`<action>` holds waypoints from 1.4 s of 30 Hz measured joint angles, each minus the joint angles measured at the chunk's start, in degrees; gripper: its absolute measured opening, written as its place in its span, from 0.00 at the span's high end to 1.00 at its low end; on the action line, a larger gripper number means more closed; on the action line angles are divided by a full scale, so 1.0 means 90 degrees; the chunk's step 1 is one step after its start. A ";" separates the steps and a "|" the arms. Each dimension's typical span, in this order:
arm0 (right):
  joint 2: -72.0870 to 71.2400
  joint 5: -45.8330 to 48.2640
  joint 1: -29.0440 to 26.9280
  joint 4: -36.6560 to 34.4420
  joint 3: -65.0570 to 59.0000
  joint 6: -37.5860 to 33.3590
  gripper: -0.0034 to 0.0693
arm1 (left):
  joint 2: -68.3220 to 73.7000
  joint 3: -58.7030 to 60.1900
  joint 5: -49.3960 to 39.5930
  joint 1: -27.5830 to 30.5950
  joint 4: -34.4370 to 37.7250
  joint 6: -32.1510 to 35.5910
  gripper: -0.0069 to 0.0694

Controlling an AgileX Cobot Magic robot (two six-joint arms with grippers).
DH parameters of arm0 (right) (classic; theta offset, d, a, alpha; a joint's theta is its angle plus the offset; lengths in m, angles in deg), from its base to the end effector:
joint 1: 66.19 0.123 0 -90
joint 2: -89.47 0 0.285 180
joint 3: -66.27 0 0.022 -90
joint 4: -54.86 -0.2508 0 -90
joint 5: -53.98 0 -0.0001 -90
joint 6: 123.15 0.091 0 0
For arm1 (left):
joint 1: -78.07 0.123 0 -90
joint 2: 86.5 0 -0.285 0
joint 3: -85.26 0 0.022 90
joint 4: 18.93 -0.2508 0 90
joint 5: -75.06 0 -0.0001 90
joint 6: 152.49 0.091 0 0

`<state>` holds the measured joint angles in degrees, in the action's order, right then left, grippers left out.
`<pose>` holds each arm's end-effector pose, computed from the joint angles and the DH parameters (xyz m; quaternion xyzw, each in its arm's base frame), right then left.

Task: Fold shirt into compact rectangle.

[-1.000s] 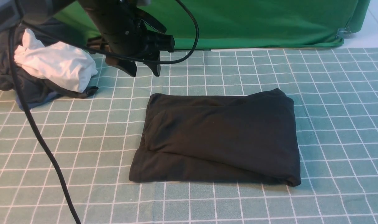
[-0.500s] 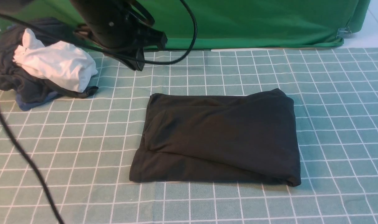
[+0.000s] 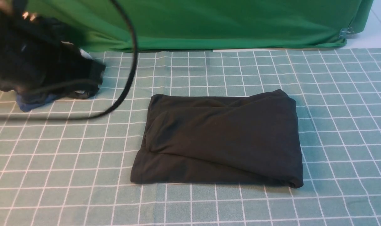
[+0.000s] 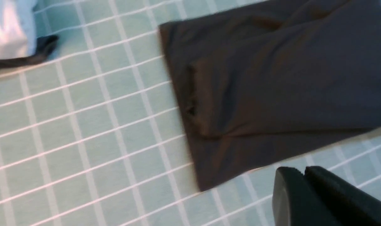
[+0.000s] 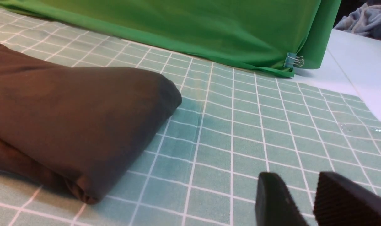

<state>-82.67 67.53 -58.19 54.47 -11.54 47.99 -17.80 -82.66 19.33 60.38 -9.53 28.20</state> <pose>0.0553 0.0079 0.1882 -0.1097 0.7537 -0.0021 0.6480 0.1896 -0.0734 0.3853 0.1303 0.9167 -0.1337 0.3534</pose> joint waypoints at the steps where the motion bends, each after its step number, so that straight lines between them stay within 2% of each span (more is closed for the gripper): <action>1: 0.0000 0.0000 0.0000 0.0000 0.0000 0.0000 0.67 | -0.0379 0.0425 0.0311 0.0000 0.0154 0.0024 0.89; 10: 0.0000 -0.0006 0.0000 0.0000 0.0000 0.0003 0.64 | -0.3493 0.4122 0.3261 0.0000 0.1133 0.0083 0.89; 16: 0.0000 -0.0006 0.0000 0.0000 0.0000 0.0003 0.63 | -0.4834 0.5555 0.4757 0.0000 0.1183 0.0088 0.89; 19: 0.0000 -0.0006 0.0000 0.0000 0.0000 0.0003 0.63 | -0.5092 0.5925 0.5074 0.0000 0.0718 0.0089 0.89; 24: 0.0000 -0.0006 0.0000 0.0000 0.0000 0.0002 0.63 | -0.5149 0.6383 0.5331 0.0000 -0.1003 0.0107 0.89; 29: 0.0000 -0.0006 0.0000 0.0000 0.0000 0.0002 0.63 | -0.5149 0.6545 0.5376 0.0000 -0.1779 0.0114 0.89; 36: 0.0000 -0.0004 0.0000 0.0000 0.0000 0.0003 0.63 | -0.5149 0.6560 0.5618 0.0087 -0.1894 -0.0032 0.89; 42: 0.0000 -0.0004 0.0000 0.0000 0.0000 0.0003 0.63 | -0.5326 0.6645 0.5882 0.1106 -0.1388 -0.0032 0.89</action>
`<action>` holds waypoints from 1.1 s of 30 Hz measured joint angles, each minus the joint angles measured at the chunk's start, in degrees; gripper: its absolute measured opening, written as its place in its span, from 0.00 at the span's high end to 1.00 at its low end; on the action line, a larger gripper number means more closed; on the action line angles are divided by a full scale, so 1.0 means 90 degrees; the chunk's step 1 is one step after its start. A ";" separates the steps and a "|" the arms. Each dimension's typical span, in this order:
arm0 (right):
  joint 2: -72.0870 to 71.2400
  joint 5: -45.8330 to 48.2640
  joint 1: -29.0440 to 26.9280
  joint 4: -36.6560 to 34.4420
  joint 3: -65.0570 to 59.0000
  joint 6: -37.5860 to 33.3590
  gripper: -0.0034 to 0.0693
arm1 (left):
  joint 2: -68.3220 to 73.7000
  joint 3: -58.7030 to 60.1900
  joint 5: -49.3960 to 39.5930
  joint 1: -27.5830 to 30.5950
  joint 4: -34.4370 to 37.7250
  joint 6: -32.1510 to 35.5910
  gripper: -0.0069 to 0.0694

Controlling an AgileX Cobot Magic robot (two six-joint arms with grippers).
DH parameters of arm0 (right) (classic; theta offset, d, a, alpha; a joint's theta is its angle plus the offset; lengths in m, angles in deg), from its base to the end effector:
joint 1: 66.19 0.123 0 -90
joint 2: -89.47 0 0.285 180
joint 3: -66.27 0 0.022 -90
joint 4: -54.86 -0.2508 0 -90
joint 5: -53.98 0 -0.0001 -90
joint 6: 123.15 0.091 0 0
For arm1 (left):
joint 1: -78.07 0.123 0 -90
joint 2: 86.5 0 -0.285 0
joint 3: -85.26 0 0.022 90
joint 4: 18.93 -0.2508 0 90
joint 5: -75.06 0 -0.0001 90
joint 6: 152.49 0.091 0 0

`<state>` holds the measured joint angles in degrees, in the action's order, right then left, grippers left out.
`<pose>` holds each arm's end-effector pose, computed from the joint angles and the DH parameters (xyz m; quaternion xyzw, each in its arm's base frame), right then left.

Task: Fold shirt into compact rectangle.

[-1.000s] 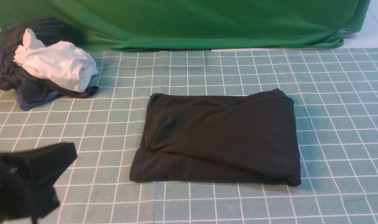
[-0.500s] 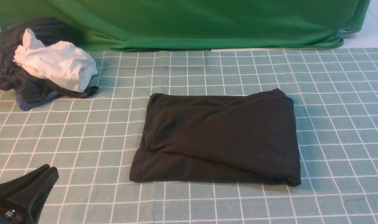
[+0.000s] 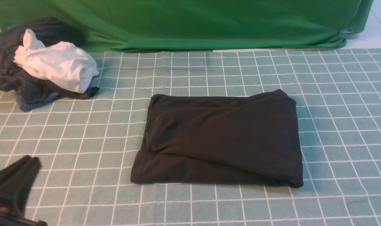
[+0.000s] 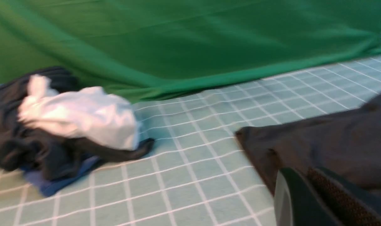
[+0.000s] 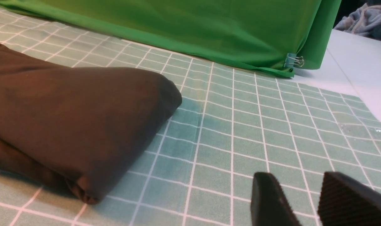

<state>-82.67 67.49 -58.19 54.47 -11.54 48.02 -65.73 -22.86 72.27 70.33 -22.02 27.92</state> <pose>0.0554 0.0079 0.1882 -0.1094 0.7535 -0.0019 0.6483 0.0750 -0.0099 0.2257 0.0716 0.7364 -0.0239 0.6724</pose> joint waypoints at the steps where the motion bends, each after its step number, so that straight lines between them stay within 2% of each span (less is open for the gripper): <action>1: 0.0000 0.0000 0.0000 0.0000 0.0000 0.0000 0.63 | -0.0077 0.0031 0.0012 0.0100 0.0050 0.0000 0.89; 2: 0.0000 0.0000 0.0000 0.0000 0.0000 0.0000 0.63 | -0.0340 0.0213 0.0012 0.0539 0.0248 -0.0006 0.89; 4: 0.0000 0.0000 0.0000 0.0000 0.0000 0.0000 0.63 | -0.0777 0.0482 0.0000 0.0990 0.0443 -0.0045 0.89; 9: 0.0000 0.0000 0.0000 0.0000 0.0000 0.0000 0.63 | -0.1414 0.0615 -0.0641 0.1696 0.0568 -0.0481 0.89; 12: 0.0000 -0.0001 0.0000 0.0000 0.0000 0.0000 0.63 | -0.1442 0.0621 -0.1094 0.1727 0.0546 -0.0523 0.89; 19: 0.0000 -0.0001 0.0000 0.0000 0.0000 0.0000 0.63 | -0.1442 0.0621 -0.1230 0.1158 0.0447 -0.0530 0.89; 33: 0.0000 -0.0001 0.0000 0.0000 0.0000 0.0000 0.63 | -0.1442 0.0621 -0.1238 0.1055 0.0343 -0.0537 0.89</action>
